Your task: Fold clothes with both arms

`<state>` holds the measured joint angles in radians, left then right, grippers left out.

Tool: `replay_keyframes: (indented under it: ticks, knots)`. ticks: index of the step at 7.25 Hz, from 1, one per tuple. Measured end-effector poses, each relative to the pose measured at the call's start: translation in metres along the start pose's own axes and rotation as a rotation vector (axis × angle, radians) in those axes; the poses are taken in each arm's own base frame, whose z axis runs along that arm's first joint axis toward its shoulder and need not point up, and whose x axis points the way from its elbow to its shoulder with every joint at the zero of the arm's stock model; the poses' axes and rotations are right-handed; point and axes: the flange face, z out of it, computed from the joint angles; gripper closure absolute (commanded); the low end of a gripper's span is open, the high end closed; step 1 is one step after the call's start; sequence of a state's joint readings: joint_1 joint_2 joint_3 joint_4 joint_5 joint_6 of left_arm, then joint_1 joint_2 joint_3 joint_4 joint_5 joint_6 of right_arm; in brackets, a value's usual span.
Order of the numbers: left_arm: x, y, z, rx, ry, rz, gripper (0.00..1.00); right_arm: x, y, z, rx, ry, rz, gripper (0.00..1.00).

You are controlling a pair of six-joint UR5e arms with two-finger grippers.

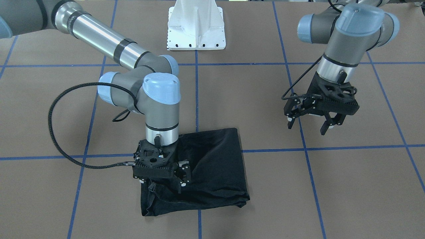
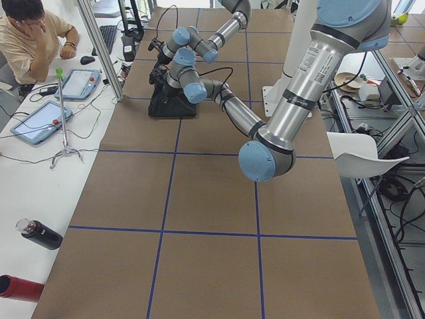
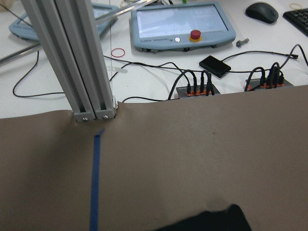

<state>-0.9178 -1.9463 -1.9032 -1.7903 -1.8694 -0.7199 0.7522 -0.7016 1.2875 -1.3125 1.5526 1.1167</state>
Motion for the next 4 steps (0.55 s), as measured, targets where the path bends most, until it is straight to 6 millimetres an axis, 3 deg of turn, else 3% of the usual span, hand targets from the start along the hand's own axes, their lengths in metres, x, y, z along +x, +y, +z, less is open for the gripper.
replay_keyframes:
  ticks: [2, 4]
  knots:
    - [-0.061, 0.045, -0.05, -0.03, -0.051, 0.099, 0.0, 0.127, 0.025, -0.043, -0.139, 0.003, -0.131, 0.0]
    - [-0.162, 0.068, -0.091, -0.066, -0.125, 0.229, 0.0, 0.292, 0.043, -0.075, -0.271, -0.001, -0.274, 0.0]
